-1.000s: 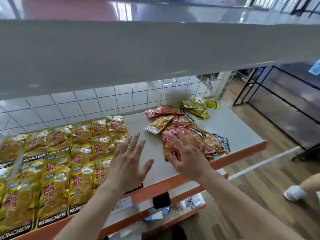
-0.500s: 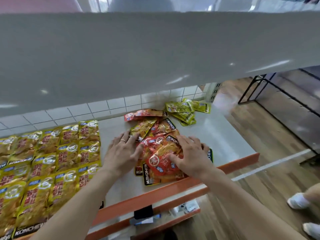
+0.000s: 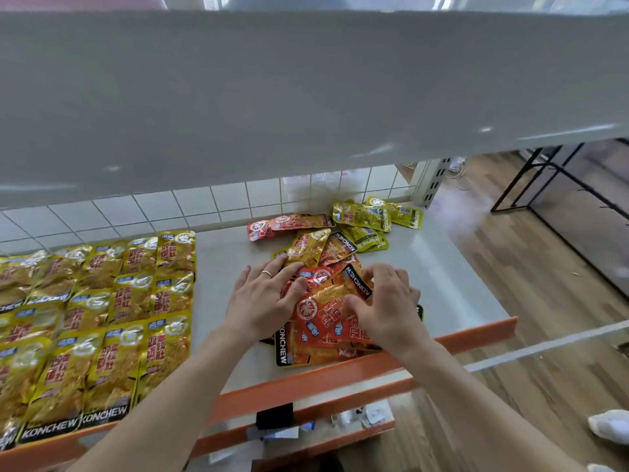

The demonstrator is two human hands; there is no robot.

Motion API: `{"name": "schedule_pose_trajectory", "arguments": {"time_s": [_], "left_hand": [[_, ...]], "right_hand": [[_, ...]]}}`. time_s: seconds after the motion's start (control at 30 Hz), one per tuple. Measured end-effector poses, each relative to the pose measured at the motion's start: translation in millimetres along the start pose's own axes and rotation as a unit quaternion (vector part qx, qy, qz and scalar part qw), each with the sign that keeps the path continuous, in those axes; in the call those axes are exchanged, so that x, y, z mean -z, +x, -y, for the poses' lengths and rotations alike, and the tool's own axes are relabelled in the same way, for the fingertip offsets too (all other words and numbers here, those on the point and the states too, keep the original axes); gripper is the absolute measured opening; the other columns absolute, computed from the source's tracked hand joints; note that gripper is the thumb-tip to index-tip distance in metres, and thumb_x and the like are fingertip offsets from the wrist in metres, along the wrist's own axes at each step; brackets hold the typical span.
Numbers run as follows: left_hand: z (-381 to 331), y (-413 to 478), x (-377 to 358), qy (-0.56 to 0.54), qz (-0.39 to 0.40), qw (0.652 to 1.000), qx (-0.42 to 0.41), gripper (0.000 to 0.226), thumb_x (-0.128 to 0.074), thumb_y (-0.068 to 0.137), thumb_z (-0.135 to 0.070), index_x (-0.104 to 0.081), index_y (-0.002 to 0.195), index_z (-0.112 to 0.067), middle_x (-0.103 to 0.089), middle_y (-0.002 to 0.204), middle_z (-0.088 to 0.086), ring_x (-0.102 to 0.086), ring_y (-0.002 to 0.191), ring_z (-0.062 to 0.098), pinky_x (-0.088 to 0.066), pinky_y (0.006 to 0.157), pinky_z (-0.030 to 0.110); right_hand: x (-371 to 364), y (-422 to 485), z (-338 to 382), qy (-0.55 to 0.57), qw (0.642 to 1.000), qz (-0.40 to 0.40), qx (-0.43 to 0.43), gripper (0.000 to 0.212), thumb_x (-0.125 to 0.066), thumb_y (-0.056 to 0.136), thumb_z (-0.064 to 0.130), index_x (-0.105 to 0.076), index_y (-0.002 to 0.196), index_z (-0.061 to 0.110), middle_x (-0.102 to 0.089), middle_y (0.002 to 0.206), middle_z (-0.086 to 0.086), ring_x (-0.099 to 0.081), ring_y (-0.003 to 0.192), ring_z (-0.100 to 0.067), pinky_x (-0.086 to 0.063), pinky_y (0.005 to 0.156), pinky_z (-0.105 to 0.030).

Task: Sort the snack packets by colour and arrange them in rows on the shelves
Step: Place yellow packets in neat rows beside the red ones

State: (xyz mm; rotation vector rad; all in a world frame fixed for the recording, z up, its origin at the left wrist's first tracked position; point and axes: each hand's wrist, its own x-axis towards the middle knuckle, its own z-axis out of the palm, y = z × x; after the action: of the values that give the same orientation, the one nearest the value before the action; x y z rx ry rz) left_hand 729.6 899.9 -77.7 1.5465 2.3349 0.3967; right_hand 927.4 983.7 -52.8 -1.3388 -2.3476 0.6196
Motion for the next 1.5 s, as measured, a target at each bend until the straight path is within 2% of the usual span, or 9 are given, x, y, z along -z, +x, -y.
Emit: {"name": "schedule_pose_trajectory", "arguments": {"time_s": [0.17,0.3,0.47,0.67,0.77,0.93,1.03,1.17,1.5], "left_hand": [[-8,-23,11,-0.107,-0.072,0.992,0.009,0.09,-0.015,0.079,-0.08,-0.046,0.146,-0.028,-0.038,0.157,-0.01,-0.031,0.144,0.013,-0.017,0.121,0.042],[-13,-48,21,-0.25,-0.089,0.964,0.03,0.076,-0.048,0.072,-0.08,-0.067,0.122,-0.026,-0.062,0.126,-0.011,-0.052,0.119,0.007,-0.041,0.098,0.026],[-17,-64,38,-0.544,-0.059,0.829,0.118,0.03,-0.08,0.081,-0.022,-0.068,0.107,-0.016,-0.077,0.095,-0.001,-0.072,0.09,0.011,-0.05,0.07,0.014],[-5,-70,46,-0.731,-0.118,0.645,0.189,0.02,-0.069,0.085,-0.01,-0.058,0.099,-0.017,-0.076,0.092,0.006,-0.073,0.079,0.016,-0.05,0.072,0.027],[9,-75,50,-0.755,-0.156,0.6,0.215,0.018,-0.067,0.087,-0.009,-0.056,0.097,-0.021,-0.074,0.086,0.003,-0.07,0.071,0.017,-0.056,0.07,0.03],[31,-86,55,-0.719,-0.195,0.623,0.236,0.01,-0.059,0.098,-0.014,-0.057,0.102,-0.024,-0.07,0.078,-0.005,-0.069,0.071,0.016,-0.059,0.063,0.035],[36,-89,57,-0.69,-0.205,0.652,0.238,0.008,-0.056,0.1,-0.016,-0.057,0.104,-0.024,-0.068,0.076,-0.006,-0.067,0.074,0.016,-0.056,0.054,0.031],[39,-95,60,-0.687,-0.184,0.666,0.227,0.012,-0.057,0.1,-0.014,-0.056,0.11,-0.02,-0.068,0.086,0.002,-0.068,0.08,0.022,-0.056,0.051,0.032],[53,-99,65,-0.693,-0.121,0.682,0.202,0.033,-0.069,0.086,0.0,-0.061,0.117,-0.01,-0.072,0.102,0.014,-0.071,0.092,0.03,-0.06,0.078,0.046]], "right_hand": [[11,3,12,0.192,0.981,-0.02,-0.03,0.011,-0.062,0.096,0.013,-0.052,0.098,0.016,-0.066,0.084,-0.005,-0.066,0.066,-0.017,-0.054,0.058,-0.031],[10,10,21,0.351,0.926,0.009,-0.136,0.01,-0.061,0.096,0.018,-0.054,0.103,0.017,-0.065,0.096,-0.009,-0.064,0.082,-0.02,-0.053,0.071,-0.034],[-5,14,41,0.499,0.838,0.071,-0.209,0.022,-0.067,0.087,0.016,-0.054,0.105,0.02,-0.064,0.114,-0.018,-0.067,0.101,-0.032,-0.052,0.096,-0.055],[-20,4,64,0.474,0.848,0.182,-0.15,0.021,-0.071,0.088,0.011,-0.061,0.106,0.013,-0.071,0.104,-0.017,-0.07,0.097,-0.031,-0.056,0.091,-0.047],[-17,10,69,0.417,0.884,0.184,-0.104,0.019,-0.067,0.093,0.029,-0.064,0.099,0.011,-0.072,0.094,-0.012,-0.067,0.08,-0.022,-0.052,0.074,-0.036],[-19,55,67,0.169,0.978,0.071,-0.104,0.044,-0.06,0.092,0.051,-0.06,0.084,0.008,-0.061,0.079,-0.001,-0.058,0.074,-0.019,-0.047,0.068,-0.038],[-25,76,72,0.053,0.986,0.092,-0.125,0.056,-0.058,0.09,0.059,-0.05,0.062,0.011,-0.05,0.063,-0.002,-0.045,0.056,-0.018,-0.035,0.053,-0.033],[-37,89,74,-0.027,0.985,0.1,-0.134,0.051,-0.065,0.083,0.061,-0.055,0.07,0.013,-0.06,0.08,-0.005,-0.057,0.071,-0.022,-0.035,0.055,-0.03],[-28,93,75,0.055,0.967,0.103,-0.225,0.024,-0.067,0.087,0.026,-0.055,0.083,0.006,-0.055,0.081,-0.006,-0.055,0.078,-0.023,-0.049,0.077,-0.038]]}}
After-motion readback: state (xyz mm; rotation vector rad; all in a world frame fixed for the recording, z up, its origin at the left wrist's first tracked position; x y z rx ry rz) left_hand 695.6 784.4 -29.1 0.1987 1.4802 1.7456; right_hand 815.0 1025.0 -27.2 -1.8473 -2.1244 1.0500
